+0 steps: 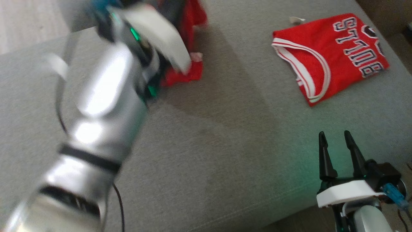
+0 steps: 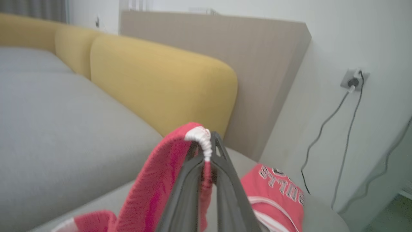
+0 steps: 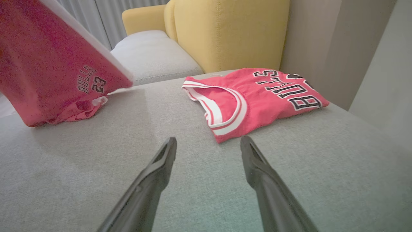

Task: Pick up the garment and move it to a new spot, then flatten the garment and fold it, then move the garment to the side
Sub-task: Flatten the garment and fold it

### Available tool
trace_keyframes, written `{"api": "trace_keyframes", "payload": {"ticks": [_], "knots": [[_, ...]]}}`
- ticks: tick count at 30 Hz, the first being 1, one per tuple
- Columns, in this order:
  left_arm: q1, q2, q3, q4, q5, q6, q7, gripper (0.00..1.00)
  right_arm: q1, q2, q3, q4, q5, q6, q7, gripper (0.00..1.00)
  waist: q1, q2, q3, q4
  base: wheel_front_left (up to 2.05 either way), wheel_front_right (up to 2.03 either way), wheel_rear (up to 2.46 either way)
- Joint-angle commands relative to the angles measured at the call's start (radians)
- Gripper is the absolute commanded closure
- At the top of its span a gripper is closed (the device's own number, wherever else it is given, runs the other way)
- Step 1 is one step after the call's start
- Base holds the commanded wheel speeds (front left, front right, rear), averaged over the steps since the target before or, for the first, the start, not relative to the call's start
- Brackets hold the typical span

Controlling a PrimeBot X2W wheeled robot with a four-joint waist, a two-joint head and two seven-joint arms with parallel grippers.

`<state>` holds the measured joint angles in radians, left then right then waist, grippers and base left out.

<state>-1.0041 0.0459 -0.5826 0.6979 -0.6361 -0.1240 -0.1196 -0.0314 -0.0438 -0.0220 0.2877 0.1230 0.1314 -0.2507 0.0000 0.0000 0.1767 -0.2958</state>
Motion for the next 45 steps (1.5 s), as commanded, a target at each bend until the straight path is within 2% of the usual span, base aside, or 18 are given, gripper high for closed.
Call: {"api": "trace_keyframes", "payload": {"ticks": [1, 4, 7, 11, 14, 17, 21, 26, 27, 28, 29, 32, 39, 40, 43, 45], "knots": [[0.032, 0.018, -0.012, -0.069, -0.022, -0.005, 0.014, 1.0, -0.026, -0.006, 0.02, -0.029, -0.001, -0.001, -0.011, 0.0, 0.0, 0.0, -0.003, 0.031, 0.0, 0.0, 0.0], [0.19, 0.03, -0.095, -0.195, -0.074, -0.006, 0.053, 1.0, -0.025, -0.006, 0.009, -0.031, -0.004, -0.001, -0.011, 0.0, 0.0, 0.0, -0.01, 0.066, 0.0, 0.0, 0.0], [0.375, 0.092, -0.111, -0.328, -0.126, 0.003, 0.08, 1.0, -0.014, -0.006, -0.006, -0.033, -0.012, -0.001, -0.011, 0.0, 0.0, 0.0, -0.024, 0.094, 0.0, 0.0, 0.0], [0.631, 0.197, -0.093, -0.496, -0.178, 0.082, 0.098, 1.0, 0.007, -0.006, -0.023, -0.038, -0.024, -0.001, -0.011, 0.0, 0.0, 0.0, -0.034, 0.135, 0.0, 0.0, 0.0], [0.778, 0.249, -0.071, -0.576, -0.211, 0.132, 0.085, 1.0, 0.021, -0.006, -0.032, -0.039, -0.036, -0.001, -0.011, 0.0, 0.0, 0.0, -0.038, 0.169, 0.0, 0.0, 0.0], [0.871, 0.266, -0.033, -0.6, -0.253, 0.162, 0.052, 1.0, 0.029, -0.006, -0.037, -0.039, -0.048, -0.001, -0.011, 0.0, 0.0, 0.0, -0.046, 0.203, 0.0, 0.0, 0.0], [0.924, 0.269, 0.046, -0.561, -0.283, 0.2, -0.037, 1.0, 0.037, -0.006, -0.034, -0.039, -0.063, -0.001, -0.011, 0.0, 0.0, 0.0, -0.068, 0.236, 0.0, 0.0, 0.0], [0.959, 0.253, 0.097, -0.479, -0.313, 0.205, -0.092, 1.0, 0.052, -0.006, -0.029, -0.039, -0.079, -0.001, -0.011, 0.0, 0.0, 0.0, -0.093, 0.259, 0.0, 0.0, 0.0], [0.96, 0.25, 0.096, -0.47, -0.31, 0.204, -0.096, 0.69, 0.053, -0.006, -0.03, -0.04, -0.081, -0.001, -0.011, 0.0, 0.0, 0.0, -0.094, 0.261, 0.0, 0.0, 0.0], [0.962, 0.248, 0.093, -0.463, -0.307, 0.202, -0.099, 0.09, 0.054, -0.006, -0.03, -0.04, -0.082, -0.001, -0.011, 0.0, 0.0, 0.0, -0.096, 0.263, 0.0, 0.0, 0.0], [0.963, 0.248, 0.087, -0.455, -0.299, 0.205, -0.1, 0.0, 0.055, -0.006, -0.029, -0.04, -0.083, -0.001, -0.011, 0.0, 0.0, 0.0, -0.097, 0.264, 0.0, 0.0, 0.0], [0.967, 0.26, 0.076, -0.437, -0.257, 0.257, -0.101, 0.0, 0.059, -0.006, -0.024, -0.037, -0.085, -0.001, -0.011, 0.0, 0.0, 0.0, -0.102, 0.262, 0.0, 0.0, 0.0], [0.997, 0.312, 0.068, -0.554, -0.114, 0.512, -0.083, 0.0, 0.071, -0.006, -0.017, -0.038, -0.077, -0.001, -0.011, 0.0, 0.0, 0.0, -0.104, 0.238, 0.0, 0.0, 0.0], [0.997, 0.312, 0.068, -0.554, -0.114, 0.512, -0.083, 0.0, 0.071, -0.006, -0.017, -0.038, -0.077, -0.001, -0.011, 0.0, 0.0, 0.0, -0.104, 0.238, 0.0, 0.0, 0.0], [0.987, 0.345, 0.034, -0.64, -0.043, 0.605, -0.021, 0.0, 0.065, -0.006, -0.007, -0.038, -0.074, -0.001, -0.011, 0.0, 0.0, 0.0, -0.096, 0.219, 0.0, 0.0, 0.0], [0.964, 0.35, 0.009, -0.718, -0.01, 0.618, -0.005, 0.0, 0.06, -0.006, -0.006, -0.041, -0.069, -0.001, -0.011, 0.0, 0.0, 0.0, -0.09, 0.205, 0.0, 0.0, 0.0]]}}
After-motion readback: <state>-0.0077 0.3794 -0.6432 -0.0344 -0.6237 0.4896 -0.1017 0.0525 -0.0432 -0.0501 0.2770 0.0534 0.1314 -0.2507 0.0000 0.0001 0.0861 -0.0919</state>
